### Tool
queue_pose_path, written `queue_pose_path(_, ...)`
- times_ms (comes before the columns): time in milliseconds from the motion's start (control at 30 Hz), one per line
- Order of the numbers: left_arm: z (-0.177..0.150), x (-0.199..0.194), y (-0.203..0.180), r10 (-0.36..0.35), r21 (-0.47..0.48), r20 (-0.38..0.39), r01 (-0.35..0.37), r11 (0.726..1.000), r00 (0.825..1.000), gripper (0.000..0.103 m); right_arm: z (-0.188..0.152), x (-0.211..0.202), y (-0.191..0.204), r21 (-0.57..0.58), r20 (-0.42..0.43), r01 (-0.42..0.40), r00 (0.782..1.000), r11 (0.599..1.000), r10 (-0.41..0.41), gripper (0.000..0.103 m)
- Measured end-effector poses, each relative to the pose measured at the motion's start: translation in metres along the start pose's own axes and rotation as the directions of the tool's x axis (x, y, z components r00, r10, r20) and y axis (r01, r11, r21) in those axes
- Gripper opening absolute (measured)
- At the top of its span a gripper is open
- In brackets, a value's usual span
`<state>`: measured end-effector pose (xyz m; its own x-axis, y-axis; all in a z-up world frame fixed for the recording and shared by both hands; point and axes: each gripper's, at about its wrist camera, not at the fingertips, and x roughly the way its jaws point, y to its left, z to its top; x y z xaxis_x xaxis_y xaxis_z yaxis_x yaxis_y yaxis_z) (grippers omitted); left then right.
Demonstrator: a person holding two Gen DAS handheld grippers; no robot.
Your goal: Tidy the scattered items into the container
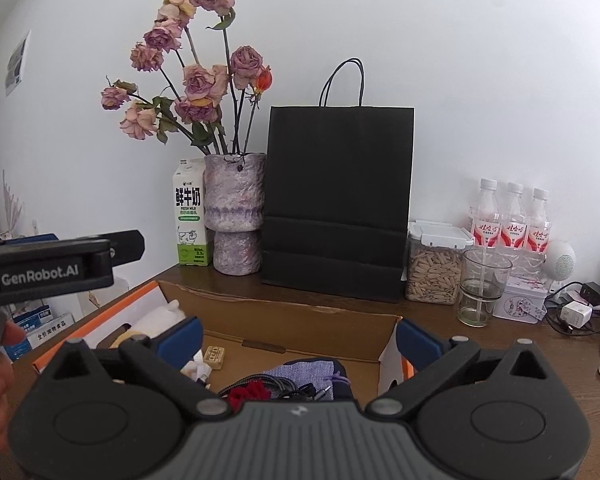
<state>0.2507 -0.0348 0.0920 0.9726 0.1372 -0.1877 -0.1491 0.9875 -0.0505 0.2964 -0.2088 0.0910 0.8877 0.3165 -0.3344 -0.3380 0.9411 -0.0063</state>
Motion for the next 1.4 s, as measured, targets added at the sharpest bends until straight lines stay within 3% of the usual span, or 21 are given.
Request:
queue_pose_path(300, -0.012, -0.053, 0.005, -0.068, 0.023, -0.067, 0.069, 0.997, 0.995, 0.103, -0.017, -0.047, 0.017, -0.012, -0.024, 0.015, 1.000, 1.000, -0.016, 0.103)
queue_pose_path(700, -0.050, -0.157, 0.020, -0.127, 0.030, -0.105, 0.131, 0.991, 0.986, 0.103, -0.063, -0.152, 0.042, 0.009, -0.031, -0.013, 0.999, 1.000, 0.013, 0.103)
queue_pose_path(900, -0.083, -0.200, 0.033, -0.106, -0.026, -0.182, 0.103, 0.994, 0.978, 0.103, -0.095, -0.201, 0.057, 0.011, -0.055, 0.017, 0.998, 1.000, -0.017, 0.103)
queue_pose_path(1067, -0.100, -0.222, 0.037, -0.038, 0.019, -0.217, 0.043, 0.999, 0.975, 0.103, -0.122, -0.229, 0.068, 0.033, -0.096, 0.009, 0.995, 0.999, -0.006, 0.103)
queue_pose_path(1400, -0.101, -0.220, 0.036, -0.034, 0.031, -0.234, 0.042, 0.999, 0.972, 0.103, -0.126, -0.232, 0.065, 0.061, -0.117, 0.033, 0.993, 0.998, -0.026, 0.103)
